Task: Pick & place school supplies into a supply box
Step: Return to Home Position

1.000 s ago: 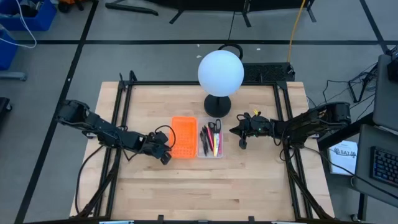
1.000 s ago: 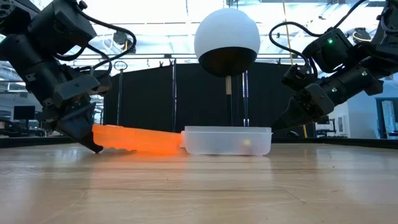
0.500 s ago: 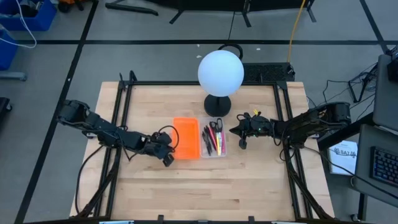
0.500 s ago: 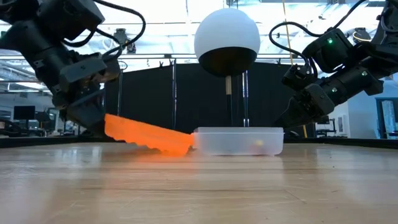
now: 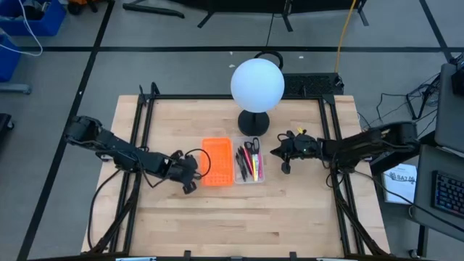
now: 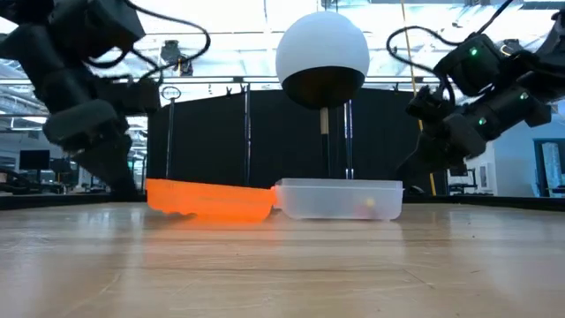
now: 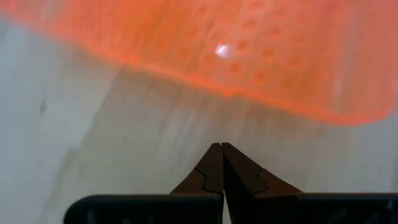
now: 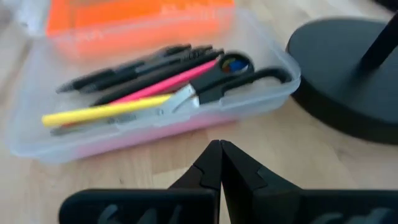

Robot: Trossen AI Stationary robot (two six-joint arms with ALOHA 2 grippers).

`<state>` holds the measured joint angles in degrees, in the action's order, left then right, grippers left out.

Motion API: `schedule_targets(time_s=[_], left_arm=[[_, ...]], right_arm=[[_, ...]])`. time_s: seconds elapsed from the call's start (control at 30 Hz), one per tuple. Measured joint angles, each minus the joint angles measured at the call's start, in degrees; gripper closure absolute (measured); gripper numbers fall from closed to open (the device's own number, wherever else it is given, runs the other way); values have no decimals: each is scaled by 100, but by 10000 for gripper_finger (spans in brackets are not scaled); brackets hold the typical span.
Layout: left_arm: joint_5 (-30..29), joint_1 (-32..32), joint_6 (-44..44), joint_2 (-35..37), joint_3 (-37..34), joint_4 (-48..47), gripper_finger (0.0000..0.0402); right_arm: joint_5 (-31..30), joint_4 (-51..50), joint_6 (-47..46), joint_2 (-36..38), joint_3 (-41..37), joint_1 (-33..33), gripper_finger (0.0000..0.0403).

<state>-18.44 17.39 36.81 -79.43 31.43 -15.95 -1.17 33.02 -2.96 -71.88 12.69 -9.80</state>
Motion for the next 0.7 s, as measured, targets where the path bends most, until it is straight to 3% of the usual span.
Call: schedule_targets(time_s=[0.2,0.4,0.57,0.7], left_arm=[[-21,112,-2253,794,5,107,398],[-219,-9,-4605,2055,5,609,398],[377,-390,-5515,3203,5,716,399],[729,-648,-5871,4114,-122,607,399]], right_arm=[[646,-613,111,1171,-2,0,403],[1116,-1319,111,2485,0,-24,403],[1811,-1550,134,3216,-2,-45,403],[1913,-1625,17,3552,-2,-47,403]])
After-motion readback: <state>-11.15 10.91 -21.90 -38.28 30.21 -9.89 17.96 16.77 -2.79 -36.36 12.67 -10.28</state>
